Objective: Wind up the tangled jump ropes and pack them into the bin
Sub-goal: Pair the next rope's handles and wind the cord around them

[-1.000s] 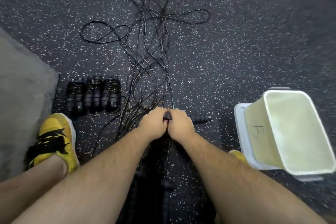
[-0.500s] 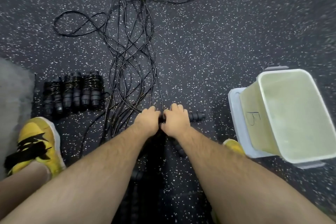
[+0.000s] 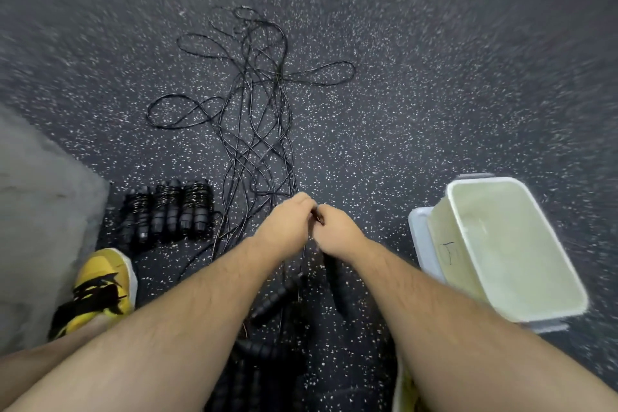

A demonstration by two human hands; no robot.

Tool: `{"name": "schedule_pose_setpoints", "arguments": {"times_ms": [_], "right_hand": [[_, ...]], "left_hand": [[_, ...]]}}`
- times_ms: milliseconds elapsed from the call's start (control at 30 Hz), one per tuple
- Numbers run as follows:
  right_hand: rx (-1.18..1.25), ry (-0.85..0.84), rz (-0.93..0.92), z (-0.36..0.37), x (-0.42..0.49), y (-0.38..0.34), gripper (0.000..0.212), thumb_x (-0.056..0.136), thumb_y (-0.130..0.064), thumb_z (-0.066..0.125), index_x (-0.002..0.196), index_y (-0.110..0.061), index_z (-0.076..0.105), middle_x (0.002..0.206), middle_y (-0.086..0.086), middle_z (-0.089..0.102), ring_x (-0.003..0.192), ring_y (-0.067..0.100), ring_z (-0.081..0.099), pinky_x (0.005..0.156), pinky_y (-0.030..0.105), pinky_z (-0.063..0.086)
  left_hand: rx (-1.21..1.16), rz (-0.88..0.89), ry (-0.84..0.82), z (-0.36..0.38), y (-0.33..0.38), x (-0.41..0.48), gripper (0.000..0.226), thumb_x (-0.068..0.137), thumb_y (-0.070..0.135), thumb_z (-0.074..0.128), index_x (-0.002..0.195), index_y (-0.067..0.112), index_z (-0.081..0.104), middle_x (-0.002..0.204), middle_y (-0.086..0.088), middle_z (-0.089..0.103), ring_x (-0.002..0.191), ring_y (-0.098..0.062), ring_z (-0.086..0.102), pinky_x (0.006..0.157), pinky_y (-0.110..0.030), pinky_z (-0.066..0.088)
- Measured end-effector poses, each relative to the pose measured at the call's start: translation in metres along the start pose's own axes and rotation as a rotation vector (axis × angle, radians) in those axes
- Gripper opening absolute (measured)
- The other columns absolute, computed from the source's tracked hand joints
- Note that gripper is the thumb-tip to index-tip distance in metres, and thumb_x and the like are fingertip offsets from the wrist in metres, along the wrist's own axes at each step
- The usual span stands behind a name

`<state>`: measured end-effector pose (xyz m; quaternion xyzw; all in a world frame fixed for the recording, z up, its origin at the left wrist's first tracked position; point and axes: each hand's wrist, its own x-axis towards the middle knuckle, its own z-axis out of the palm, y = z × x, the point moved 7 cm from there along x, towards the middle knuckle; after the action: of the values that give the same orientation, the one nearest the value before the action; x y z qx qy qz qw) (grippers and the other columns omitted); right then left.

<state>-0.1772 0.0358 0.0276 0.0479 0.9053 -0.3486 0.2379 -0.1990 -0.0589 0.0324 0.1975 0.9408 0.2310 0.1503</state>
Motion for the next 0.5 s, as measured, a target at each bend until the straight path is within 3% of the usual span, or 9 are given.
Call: {"name": "schedule_pose_setpoints", "arguments": {"times_ms": [100, 200, 267, 300, 367, 433, 500], "right_hand": [[0.054, 0.052, -0.059, -0.042, -0.027, -0.043, 0.014, 0.098, -0.016, 0.042, 0.101, -0.018, 0.055, 0.094, 0.001, 0.063, 0.085, 0.025, 0.059, 0.071, 0.028, 0.040], [0.079, 0.095, -0.107, -0.087, -0.061, -0.088, 0.019, 0.097, -0.012, 0.041, 0.086, -0.021, 0.053, 0.077, -0.002, 0.061, 0.074, 0.025, 0.061, 0.068, 0.034, 0.050], [0.059, 0.125, -0.153, -0.117, -0.084, -0.121, 0.019, 0.098, -0.012, 0.042, 0.084, -0.020, 0.053, 0.077, 0.002, 0.065, 0.066, 0.020, 0.060, 0.060, 0.025, 0.051], [0.014, 0.131, -0.181, -0.132, -0.095, -0.138, 0.019, 0.098, -0.012, 0.043, 0.083, -0.018, 0.053, 0.079, 0.002, 0.065, 0.065, 0.017, 0.058, 0.053, 0.015, 0.044], [-0.088, 0.127, -0.225, -0.159, -0.120, -0.168, 0.028, 0.098, -0.012, 0.043, 0.071, -0.017, 0.051, 0.073, -0.002, 0.062, 0.066, 0.013, 0.055, 0.042, 0.007, 0.032], [-0.143, 0.084, -0.254, -0.179, -0.142, -0.191, 0.036, 0.097, -0.011, 0.044, 0.064, -0.020, 0.052, 0.065, -0.005, 0.063, 0.058, 0.002, 0.057, 0.043, 0.009, 0.035], [-0.171, 0.021, -0.274, -0.189, -0.158, -0.204, 0.032, 0.096, -0.014, 0.049, 0.065, -0.017, 0.056, 0.068, -0.006, 0.070, 0.061, 0.002, 0.061, 0.055, 0.015, 0.045]], "left_hand": [[-0.088, 0.050, 0.103, -0.051, 0.033, -0.007, 0.026, 0.094, 0.003, 0.048, 0.111, 0.013, 0.064, 0.110, 0.003, 0.055, 0.102, -0.017, 0.058, 0.095, -0.029, 0.044], [-0.123, 0.076, 0.207, -0.109, 0.064, -0.024, 0.034, 0.089, -0.004, 0.047, 0.111, 0.016, 0.065, 0.110, 0.003, 0.058, 0.098, -0.013, 0.056, 0.089, -0.024, 0.045], [-0.219, 0.059, 0.276, -0.149, 0.083, -0.038, 0.038, 0.088, -0.006, 0.044, 0.105, 0.021, 0.065, 0.104, 0.003, 0.061, 0.084, -0.009, 0.061, 0.075, -0.023, 0.050], [-0.292, 0.049, 0.319, -0.169, 0.090, -0.044, 0.038, 0.090, -0.005, 0.042, 0.103, 0.022, 0.066, 0.102, 0.002, 0.063, 0.077, -0.007, 0.064, 0.069, -0.020, 0.051], [-0.430, 0.017, 0.423, -0.210, 0.106, -0.058, 0.035, 0.097, 0.001, 0.043, 0.107, 0.022, 0.070, 0.106, 0.003, 0.068, 0.083, -0.004, 0.065, 0.071, -0.007, 0.046], [-0.536, -0.024, 0.514, -0.244, 0.118, -0.071, 0.027, 0.101, 0.007, 0.051, 0.117, 0.020, 0.070, 0.109, 0.005, 0.068, 0.088, -0.002, 0.064, 0.073, -0.003, 0.043], [-0.723, -0.124, 0.549, -0.265, 0.117, -0.081, 0.025, 0.099, 0.011, 0.059, 0.123, 0.016, 0.065, 0.108, 0.000, 0.070, 0.079, -0.004, 0.067, 0.076, -0.014, 0.053]]}}
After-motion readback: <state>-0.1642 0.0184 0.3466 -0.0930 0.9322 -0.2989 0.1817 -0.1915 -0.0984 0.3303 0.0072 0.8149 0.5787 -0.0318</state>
